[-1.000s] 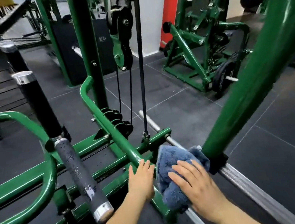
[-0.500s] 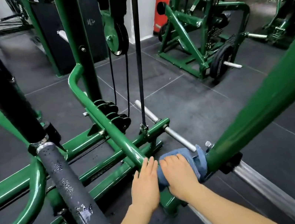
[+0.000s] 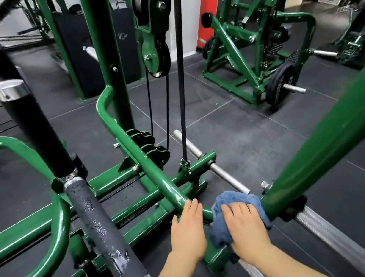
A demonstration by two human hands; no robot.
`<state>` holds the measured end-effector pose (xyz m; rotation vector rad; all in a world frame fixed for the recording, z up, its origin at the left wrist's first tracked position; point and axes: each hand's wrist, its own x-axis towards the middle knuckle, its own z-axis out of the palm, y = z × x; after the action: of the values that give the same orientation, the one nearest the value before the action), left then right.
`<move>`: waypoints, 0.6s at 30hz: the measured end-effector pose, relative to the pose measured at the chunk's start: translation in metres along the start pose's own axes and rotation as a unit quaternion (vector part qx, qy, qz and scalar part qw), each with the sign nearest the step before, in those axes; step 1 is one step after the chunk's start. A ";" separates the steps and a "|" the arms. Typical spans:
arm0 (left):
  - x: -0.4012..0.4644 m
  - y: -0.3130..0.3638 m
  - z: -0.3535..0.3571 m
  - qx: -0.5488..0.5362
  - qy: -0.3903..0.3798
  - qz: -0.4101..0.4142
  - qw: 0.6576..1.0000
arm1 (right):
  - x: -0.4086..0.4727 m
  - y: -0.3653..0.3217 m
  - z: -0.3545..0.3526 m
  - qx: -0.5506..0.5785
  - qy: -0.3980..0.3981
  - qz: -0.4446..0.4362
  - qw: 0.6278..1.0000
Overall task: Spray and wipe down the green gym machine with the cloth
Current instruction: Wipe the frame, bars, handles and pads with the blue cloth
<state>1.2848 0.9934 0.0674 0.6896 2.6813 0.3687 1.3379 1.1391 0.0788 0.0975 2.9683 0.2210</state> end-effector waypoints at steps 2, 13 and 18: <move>0.001 0.002 -0.001 -0.011 -0.002 0.009 1.000 | 0.012 -0.007 -0.017 0.020 -0.003 -0.013 1.000; 0.004 0.006 0.009 -0.045 0.020 -0.013 0.999 | 0.017 0.010 0.004 0.079 0.039 -0.067 0.994; 0.001 0.000 0.004 -0.036 -0.006 0.004 0.999 | 0.008 0.014 0.015 0.036 0.030 -0.027 0.999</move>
<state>1.2849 0.9946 0.0636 0.6781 2.6411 0.4600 1.3337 1.1560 0.0648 0.0204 3.0341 0.1118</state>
